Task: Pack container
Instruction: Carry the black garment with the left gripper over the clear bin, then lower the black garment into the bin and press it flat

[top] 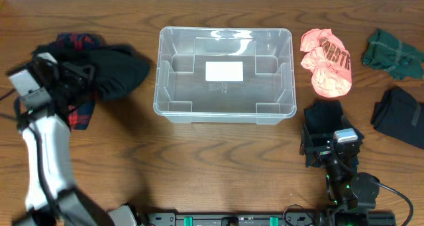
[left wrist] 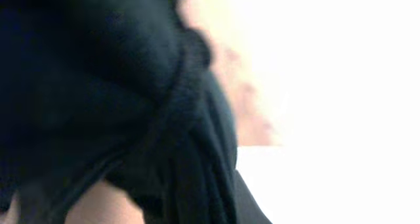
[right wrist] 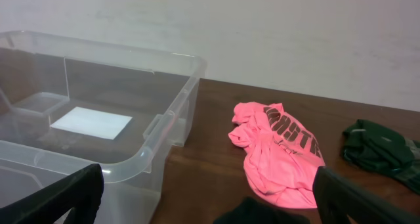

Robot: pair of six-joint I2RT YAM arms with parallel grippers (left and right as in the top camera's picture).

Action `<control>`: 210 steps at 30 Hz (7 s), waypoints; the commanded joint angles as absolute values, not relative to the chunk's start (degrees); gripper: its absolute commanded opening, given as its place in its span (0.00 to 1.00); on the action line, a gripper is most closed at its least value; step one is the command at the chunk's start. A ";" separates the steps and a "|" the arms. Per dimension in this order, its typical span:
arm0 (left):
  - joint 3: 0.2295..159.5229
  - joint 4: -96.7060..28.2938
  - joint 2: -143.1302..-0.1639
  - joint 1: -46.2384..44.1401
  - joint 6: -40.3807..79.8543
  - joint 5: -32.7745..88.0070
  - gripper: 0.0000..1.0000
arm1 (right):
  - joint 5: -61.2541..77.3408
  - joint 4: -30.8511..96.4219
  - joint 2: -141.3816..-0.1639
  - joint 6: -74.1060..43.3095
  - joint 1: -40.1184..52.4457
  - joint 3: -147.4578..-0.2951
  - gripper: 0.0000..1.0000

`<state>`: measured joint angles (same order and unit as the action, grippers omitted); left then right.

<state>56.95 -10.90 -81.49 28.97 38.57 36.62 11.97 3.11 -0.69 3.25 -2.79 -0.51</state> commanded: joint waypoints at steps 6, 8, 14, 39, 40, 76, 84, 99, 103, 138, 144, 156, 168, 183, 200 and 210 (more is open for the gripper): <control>57.89 -11.33 -63.66 25.23 47.09 39.29 0.05 | 11.84 3.18 -0.34 3.92 -3.31 -0.32 0.99; 57.89 -11.33 -61.10 23.14 49.60 38.35 0.06 | 11.84 3.18 -0.34 3.92 -3.31 -0.32 0.99; 57.89 -11.25 -57.21 12.84 54.59 31.18 0.06 | 11.84 3.18 -0.34 3.92 -3.31 -0.32 0.99; 57.89 10.22 -79.70 -38.37 64.75 -28.03 0.06 | 11.84 3.18 -0.34 3.92 -3.31 -0.32 0.99; 57.89 11.14 -81.01 -38.46 66.17 -27.68 0.06 | 11.84 3.18 -0.34 3.92 -3.31 -0.32 0.99; 57.89 23.05 -89.80 -42.35 73.10 -23.40 0.99 | 11.84 3.18 -0.34 3.92 -3.31 -0.32 0.99; 57.89 23.07 -89.34 -42.35 67.48 -20.73 0.99 | 11.84 3.18 -0.34 3.92 -3.31 -0.32 0.99; 57.89 7.09 -88.33 -42.17 73.17 -10.85 0.98 | 11.84 3.18 -0.34 3.92 -3.31 -0.32 0.99; 57.89 7.09 -87.85 -42.13 76.53 -7.88 0.98 | 11.84 3.18 -0.34 3.92 -3.31 -0.32 0.99; 57.89 5.85 -78.43 -37.76 54.15 -7.51 0.95 | 11.84 3.18 -0.38 3.92 -3.31 -0.32 0.99; 57.89 1.41 -78.43 -37.60 33.54 -0.36 0.73 | 11.81 3.18 -0.38 3.92 -3.31 -0.32 0.99; 58.11 -14.52 -78.46 -36.53 13.08 -0.84 0.49 | 11.84 3.18 -0.38 3.92 -3.31 -0.32 0.99; 79.35 -36.51 -84.03 -34.00 12.23 -3.66 0.23 | 11.81 3.18 -0.38 3.92 -3.31 -0.32 0.99; 95.15 -56.84 -99.44 -33.54 12.51 7.03 0.19 | 11.84 3.18 -0.38 3.92 -3.31 -0.32 0.99; 95.11 -57.82 -108.66 -34.22 12.05 15.27 0.19 | 11.81 3.18 -0.40 3.92 -3.31 -0.32 0.99; 95.11 -52.34 -116.88 -34.89 12.08 14.94 0.14 | 11.84 3.18 -0.40 3.92 -3.31 -0.32 0.99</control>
<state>94.39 -53.76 -114.74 -34.98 13.06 15.07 11.97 3.11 -0.69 3.25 -2.79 -0.51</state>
